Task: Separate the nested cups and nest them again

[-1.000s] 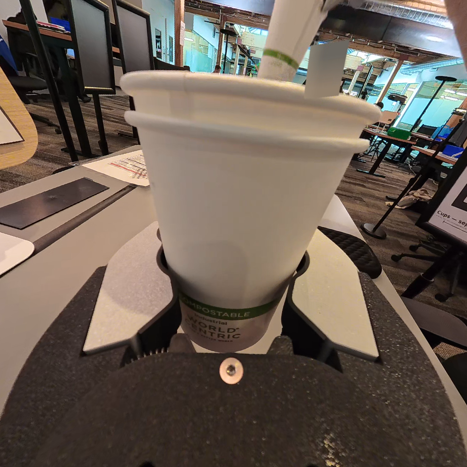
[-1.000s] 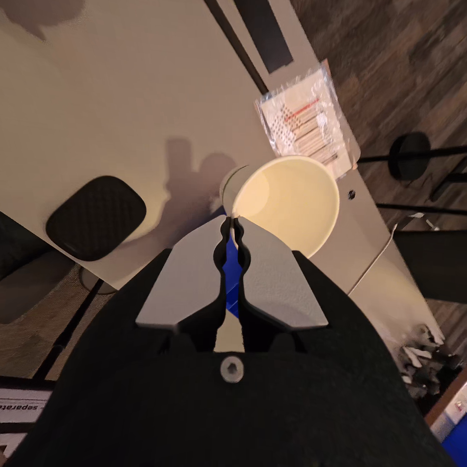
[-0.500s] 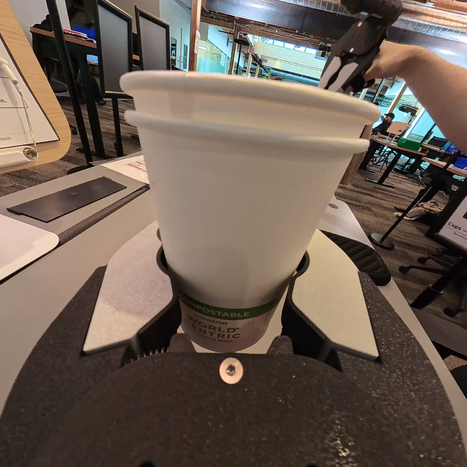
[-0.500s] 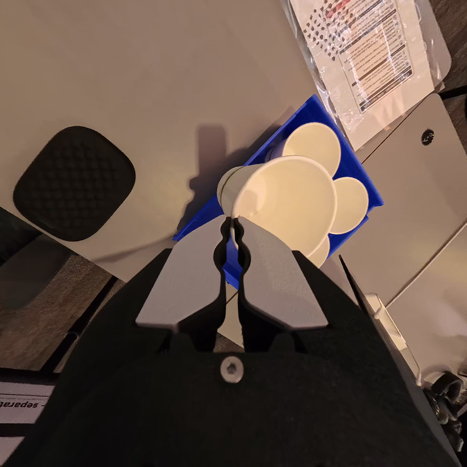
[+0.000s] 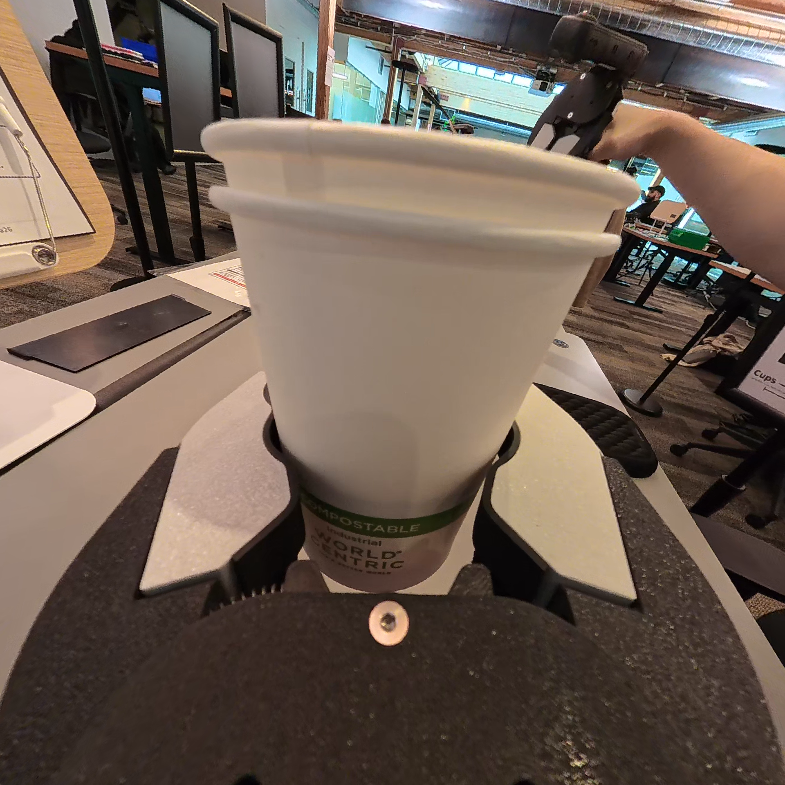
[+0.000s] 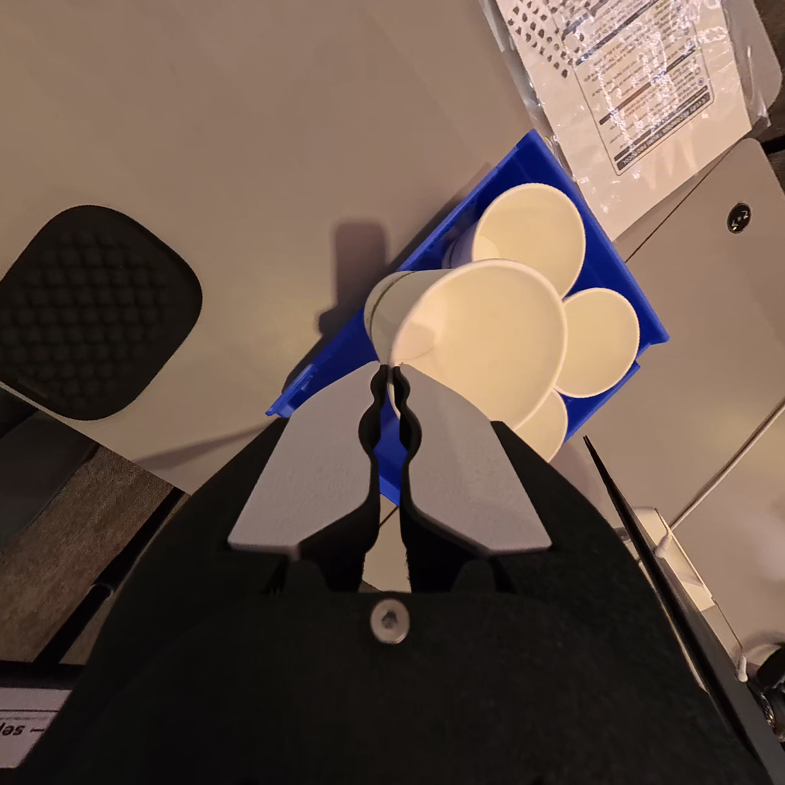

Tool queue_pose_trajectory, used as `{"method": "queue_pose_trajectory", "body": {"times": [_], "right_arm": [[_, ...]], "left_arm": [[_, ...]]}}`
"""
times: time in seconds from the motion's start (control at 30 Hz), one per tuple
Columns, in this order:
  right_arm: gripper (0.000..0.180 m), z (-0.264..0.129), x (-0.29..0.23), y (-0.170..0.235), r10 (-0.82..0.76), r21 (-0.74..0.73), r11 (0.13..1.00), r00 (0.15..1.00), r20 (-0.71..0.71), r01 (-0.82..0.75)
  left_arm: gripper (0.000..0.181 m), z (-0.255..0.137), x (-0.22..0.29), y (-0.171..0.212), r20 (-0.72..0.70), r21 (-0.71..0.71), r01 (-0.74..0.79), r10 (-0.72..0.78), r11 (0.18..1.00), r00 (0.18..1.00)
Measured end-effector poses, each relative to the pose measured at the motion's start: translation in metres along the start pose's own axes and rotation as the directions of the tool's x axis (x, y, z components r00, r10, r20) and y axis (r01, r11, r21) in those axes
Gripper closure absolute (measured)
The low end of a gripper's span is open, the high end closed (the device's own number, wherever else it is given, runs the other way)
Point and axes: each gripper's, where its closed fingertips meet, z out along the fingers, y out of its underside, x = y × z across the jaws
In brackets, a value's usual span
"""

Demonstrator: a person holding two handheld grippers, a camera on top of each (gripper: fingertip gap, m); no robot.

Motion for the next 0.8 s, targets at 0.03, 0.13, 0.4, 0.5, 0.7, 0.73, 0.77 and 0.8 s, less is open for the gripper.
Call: {"method": "queue_pose_trajectory", "body": {"times": [0.03,0.13,0.4,0.5,0.7,0.73,0.77,0.8], "right_arm": [[0.177,0.0,0.002,0.002,0.006,-0.004,1.0,1.0,-0.006,-0.006],[0.177,0.008,0.007,0.012,0.011,-0.055,0.998,1.0,-0.018,-0.012],[0.177,0.052,0.011,0.034,-0.014,-0.168,0.986,0.999,-0.034,0.008],[0.177,0.065,0.011,0.037,-0.023,-0.189,0.982,0.999,-0.033,0.016],[0.177,0.082,0.011,0.04,-0.047,-0.216,0.976,0.998,-0.035,0.038],[0.177,0.084,0.01,0.04,-0.047,-0.217,0.975,0.998,-0.031,0.04],[0.177,0.086,0.01,0.04,-0.049,-0.216,0.976,0.998,-0.032,0.041],[0.177,0.087,0.01,0.04,-0.052,-0.216,0.976,0.998,-0.034,0.044]], "left_arm": [[0.08,0.0,0.0,0.0,0.0,-0.001,0.0,0.0,1.0,1.0],[0.08,0.001,0.0,0.001,0.0,-0.005,-0.001,0.001,1.0,1.0],[0.08,0.0,0.0,0.0,0.001,-0.001,-0.001,0.001,1.0,1.0],[0.08,0.0,-0.001,0.0,0.002,0.0,0.0,0.0,1.0,1.0],[0.08,-0.001,-0.002,0.0,0.005,0.0,0.0,0.0,1.0,1.0],[0.08,-0.001,-0.002,0.0,0.005,0.001,0.001,-0.001,1.0,1.0],[0.08,-0.001,-0.003,0.0,0.005,0.001,0.001,-0.001,1.0,1.0],[0.08,-0.001,-0.003,0.0,0.005,0.002,0.001,-0.001,1.0,1.0]]}}
